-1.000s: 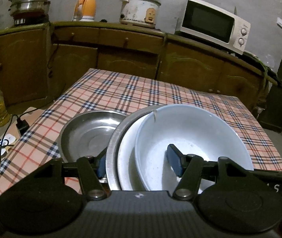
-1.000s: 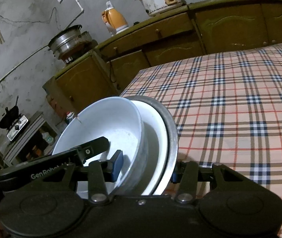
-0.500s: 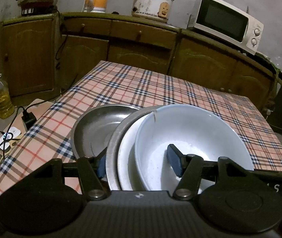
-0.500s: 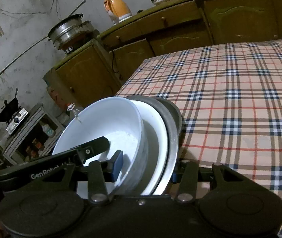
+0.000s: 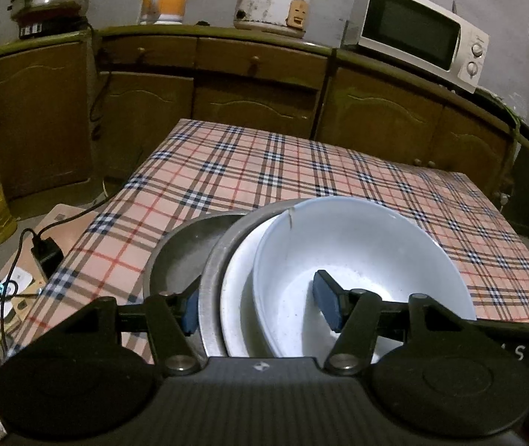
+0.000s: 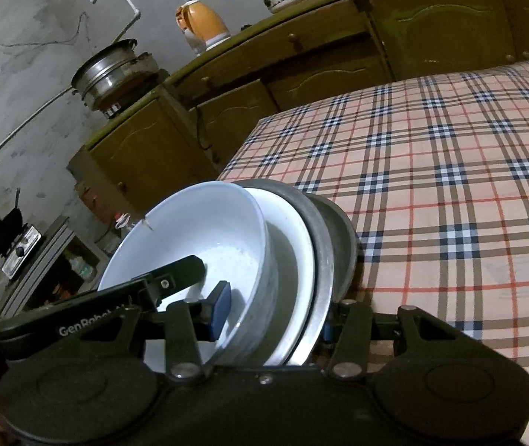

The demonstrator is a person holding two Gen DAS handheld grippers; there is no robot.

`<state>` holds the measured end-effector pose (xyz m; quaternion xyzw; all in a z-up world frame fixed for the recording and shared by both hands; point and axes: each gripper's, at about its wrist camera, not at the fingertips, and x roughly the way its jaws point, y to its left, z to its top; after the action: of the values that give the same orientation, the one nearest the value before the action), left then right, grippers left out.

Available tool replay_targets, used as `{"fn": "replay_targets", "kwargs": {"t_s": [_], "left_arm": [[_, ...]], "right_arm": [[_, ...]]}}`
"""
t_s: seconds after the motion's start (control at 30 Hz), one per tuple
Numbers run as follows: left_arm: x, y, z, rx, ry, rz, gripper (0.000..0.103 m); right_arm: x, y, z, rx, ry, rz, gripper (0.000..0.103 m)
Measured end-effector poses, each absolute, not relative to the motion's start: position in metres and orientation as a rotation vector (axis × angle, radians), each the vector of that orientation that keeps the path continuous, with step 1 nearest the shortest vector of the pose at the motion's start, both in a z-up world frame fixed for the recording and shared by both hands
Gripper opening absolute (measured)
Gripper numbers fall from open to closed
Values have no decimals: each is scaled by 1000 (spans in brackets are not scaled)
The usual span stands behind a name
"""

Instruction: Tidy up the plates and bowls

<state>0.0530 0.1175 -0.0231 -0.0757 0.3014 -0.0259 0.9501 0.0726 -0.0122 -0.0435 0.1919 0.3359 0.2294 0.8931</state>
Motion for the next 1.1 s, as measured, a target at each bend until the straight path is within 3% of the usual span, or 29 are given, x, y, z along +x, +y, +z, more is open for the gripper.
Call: {"fn": "replay_targets", "kwargs": {"t_s": [1.1], "left_arm": [[113, 152, -59, -129, 637, -158, 61]], "right_arm": [[124, 23, -80, 456, 727, 349, 56]]}}
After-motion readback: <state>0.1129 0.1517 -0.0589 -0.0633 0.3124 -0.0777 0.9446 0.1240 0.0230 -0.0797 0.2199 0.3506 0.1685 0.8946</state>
